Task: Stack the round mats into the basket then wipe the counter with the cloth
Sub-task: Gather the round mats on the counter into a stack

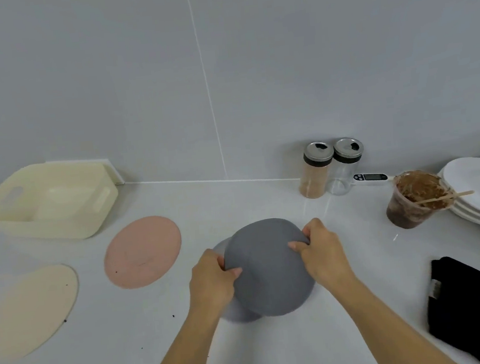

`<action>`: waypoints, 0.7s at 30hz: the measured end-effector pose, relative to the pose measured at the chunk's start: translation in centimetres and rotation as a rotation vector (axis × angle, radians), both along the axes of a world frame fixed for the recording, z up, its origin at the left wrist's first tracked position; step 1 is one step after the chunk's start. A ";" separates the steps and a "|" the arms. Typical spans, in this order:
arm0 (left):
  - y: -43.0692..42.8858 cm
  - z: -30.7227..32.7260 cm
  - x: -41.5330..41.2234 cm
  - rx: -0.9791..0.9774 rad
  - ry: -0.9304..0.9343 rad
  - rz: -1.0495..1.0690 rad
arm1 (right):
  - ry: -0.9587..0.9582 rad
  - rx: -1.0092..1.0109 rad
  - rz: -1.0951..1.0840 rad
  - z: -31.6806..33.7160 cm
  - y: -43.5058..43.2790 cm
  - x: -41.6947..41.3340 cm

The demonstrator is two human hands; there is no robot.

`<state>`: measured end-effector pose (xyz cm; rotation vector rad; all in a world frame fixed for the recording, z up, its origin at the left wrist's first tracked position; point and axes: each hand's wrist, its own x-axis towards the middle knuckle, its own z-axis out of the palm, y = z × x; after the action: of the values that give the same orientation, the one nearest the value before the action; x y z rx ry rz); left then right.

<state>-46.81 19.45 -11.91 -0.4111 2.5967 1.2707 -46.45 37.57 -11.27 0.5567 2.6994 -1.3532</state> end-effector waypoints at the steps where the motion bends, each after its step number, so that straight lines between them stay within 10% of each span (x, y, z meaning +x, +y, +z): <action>1: -0.8 -0.3 0.0 -0.011 -0.011 0.021 | -0.014 0.000 0.013 -0.4 -1.0 -0.4; 21: -3.9 -2.8 -0.8 -0.152 -0.074 -0.029 | -0.324 0.284 0.059 -2.9 -5.1 -2.7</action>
<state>-47.57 15.56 -14.74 -0.4364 2.6347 1.0329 -49.12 32.47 -14.14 0.6474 2.6220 -0.7875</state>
